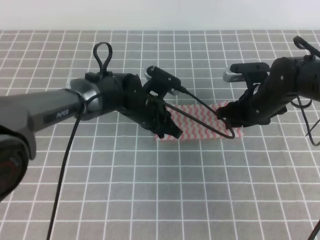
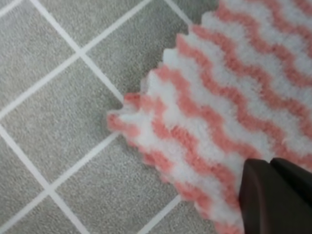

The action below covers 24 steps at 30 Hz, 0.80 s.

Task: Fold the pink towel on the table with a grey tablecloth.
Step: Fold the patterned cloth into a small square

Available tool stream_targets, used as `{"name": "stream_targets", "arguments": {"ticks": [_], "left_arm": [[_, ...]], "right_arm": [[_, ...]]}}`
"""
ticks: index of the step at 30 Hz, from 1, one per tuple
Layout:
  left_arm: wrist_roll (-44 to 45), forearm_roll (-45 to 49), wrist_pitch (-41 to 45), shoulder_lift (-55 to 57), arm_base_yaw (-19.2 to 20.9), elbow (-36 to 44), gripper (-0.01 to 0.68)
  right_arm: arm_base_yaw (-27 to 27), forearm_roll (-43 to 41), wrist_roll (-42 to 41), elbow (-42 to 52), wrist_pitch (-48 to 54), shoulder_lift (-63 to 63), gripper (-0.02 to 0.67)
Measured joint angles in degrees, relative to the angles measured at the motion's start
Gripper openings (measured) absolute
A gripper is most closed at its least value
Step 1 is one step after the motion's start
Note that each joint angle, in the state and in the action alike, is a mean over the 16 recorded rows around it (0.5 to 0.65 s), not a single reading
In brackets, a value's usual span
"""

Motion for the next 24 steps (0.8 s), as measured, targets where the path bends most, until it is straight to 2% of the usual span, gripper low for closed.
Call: {"name": "stream_targets", "arguments": {"ticks": [8, 15, 24], "left_arm": [[0.1, 0.0, 0.1, 0.9, 0.0, 0.0, 0.000], [0.2, 0.0, 0.1, 1.1, 0.0, -0.1, 0.000], [0.3, -0.1, 0.1, 1.1, 0.0, -0.1, 0.000]], "right_arm": [[0.0, -0.1, 0.5, 0.0, -0.2, 0.7, 0.323], [0.0, 0.1, 0.6, -0.1, -0.6, 1.5, 0.283], [0.0, 0.1, 0.6, -1.3, -0.7, 1.5, 0.138]]}}
